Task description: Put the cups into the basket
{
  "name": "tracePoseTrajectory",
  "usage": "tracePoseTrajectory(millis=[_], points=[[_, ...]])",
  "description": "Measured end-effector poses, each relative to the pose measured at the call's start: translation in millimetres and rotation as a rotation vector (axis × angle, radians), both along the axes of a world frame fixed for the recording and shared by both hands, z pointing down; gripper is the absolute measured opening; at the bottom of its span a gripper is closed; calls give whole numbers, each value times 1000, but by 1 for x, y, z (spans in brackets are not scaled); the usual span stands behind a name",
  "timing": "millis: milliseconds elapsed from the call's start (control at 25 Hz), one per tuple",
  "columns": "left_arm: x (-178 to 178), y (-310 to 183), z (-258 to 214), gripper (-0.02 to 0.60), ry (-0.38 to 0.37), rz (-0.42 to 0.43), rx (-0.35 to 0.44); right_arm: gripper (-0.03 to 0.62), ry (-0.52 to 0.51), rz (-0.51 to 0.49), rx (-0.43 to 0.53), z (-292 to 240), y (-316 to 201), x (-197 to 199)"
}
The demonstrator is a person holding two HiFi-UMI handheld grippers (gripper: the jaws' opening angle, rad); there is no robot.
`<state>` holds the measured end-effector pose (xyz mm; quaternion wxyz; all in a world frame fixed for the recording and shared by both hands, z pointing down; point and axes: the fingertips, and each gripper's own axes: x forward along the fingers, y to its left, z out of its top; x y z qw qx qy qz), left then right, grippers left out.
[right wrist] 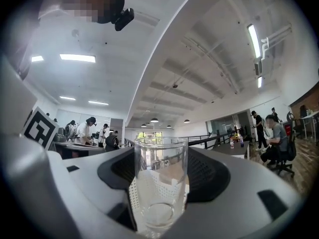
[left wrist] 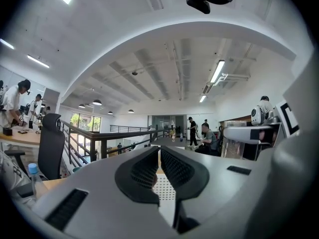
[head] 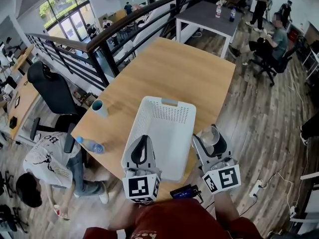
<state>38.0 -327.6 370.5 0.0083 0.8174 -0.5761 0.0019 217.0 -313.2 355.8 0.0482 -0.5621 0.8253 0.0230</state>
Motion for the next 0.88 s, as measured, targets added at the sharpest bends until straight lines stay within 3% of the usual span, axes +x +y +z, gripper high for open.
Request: tracePoseTrajectory(millis=[440, 880], points=[[-30, 2, -3, 21, 43, -8, -1, 284, 65, -106, -16, 0, -53, -74], [-67, -2, -9, 21, 94, -49, 8, 284, 78, -197, -180, 51, -92, -141]])
